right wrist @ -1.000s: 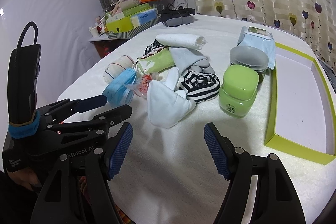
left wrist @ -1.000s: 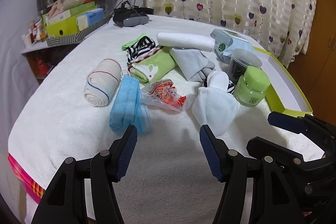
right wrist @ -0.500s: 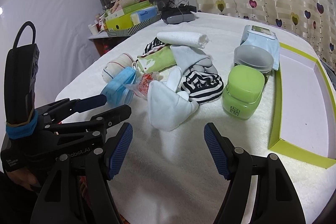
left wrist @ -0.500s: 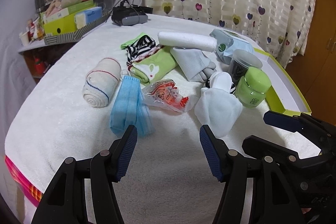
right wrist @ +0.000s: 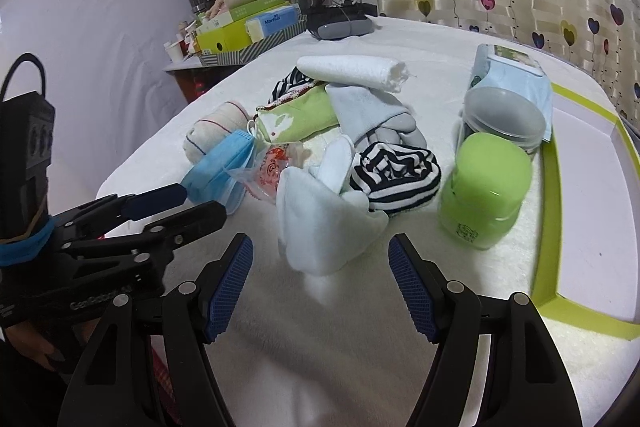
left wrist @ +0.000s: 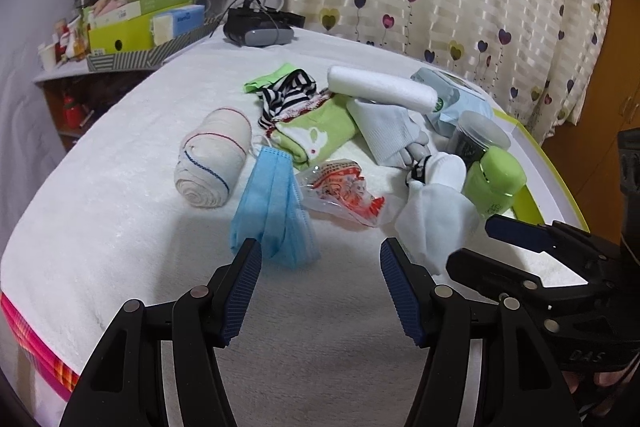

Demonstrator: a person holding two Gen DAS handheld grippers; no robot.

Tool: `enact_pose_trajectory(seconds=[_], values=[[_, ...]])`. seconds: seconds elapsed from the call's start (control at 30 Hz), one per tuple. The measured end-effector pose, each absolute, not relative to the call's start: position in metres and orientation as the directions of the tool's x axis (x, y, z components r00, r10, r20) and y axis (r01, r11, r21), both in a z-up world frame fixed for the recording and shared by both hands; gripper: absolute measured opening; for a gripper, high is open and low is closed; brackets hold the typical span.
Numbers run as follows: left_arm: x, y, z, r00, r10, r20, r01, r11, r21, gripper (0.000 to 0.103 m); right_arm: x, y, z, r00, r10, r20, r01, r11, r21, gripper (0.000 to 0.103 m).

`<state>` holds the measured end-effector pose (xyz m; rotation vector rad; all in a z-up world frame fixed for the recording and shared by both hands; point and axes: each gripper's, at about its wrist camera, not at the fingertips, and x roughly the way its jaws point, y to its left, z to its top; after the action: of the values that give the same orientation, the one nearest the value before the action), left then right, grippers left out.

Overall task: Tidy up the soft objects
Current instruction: 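Grasp the white glove with the right tool while the left tool grasps the blue mask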

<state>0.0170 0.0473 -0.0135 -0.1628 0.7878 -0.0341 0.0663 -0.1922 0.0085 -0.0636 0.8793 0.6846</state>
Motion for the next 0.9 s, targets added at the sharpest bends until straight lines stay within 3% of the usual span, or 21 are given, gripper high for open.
enact_pose_trajectory(seconds=[0.37,0.4,0.43,0.53,0.8,0.87,0.9], values=[[0.013,0.067,-0.004,0.736,-0.081,-0.672,-0.049,0.984,-0.173,0.062,0.082,-0.18,-0.002,0.442,0.5,-0.745,-0.545,0.809,0.22,0.071],[0.013,0.067,-0.004,0.741,-0.08,-0.667,-0.048,0.984,-0.171,0.062,0.084,-0.181,-0.003,0.444,0.5,-0.744,-0.543,0.81,0.22,0.069],[0.015,0.068,-0.004,0.743,-0.072,-0.665,-0.051,0.985,-0.164,0.062,0.085,-0.181,-0.005,0.441,0.499,-0.746,-0.542,0.811,0.223,0.057],[0.026,0.073,-0.013,0.72,-0.058,-0.691,-0.077,0.984,-0.163,0.062,0.086,-0.184,-0.007,0.432,0.512,-0.742,-0.542,0.805,0.24,0.042],[0.046,0.08,-0.03,0.688,-0.069,-0.723,-0.106,0.975,-0.194,0.061,0.079,-0.186,-0.003,0.436,0.534,-0.724,-0.572,0.786,0.235,0.038],[0.047,0.081,-0.033,0.676,-0.072,-0.733,-0.116,0.972,-0.202,0.053,0.077,-0.189,-0.001,0.436,0.544,-0.717,-0.576,0.781,0.241,0.038],[0.048,0.082,-0.035,0.672,-0.078,-0.737,-0.117,0.971,-0.209,0.042,0.077,-0.19,0.001,0.437,0.548,-0.714,-0.577,0.779,0.245,0.038]])
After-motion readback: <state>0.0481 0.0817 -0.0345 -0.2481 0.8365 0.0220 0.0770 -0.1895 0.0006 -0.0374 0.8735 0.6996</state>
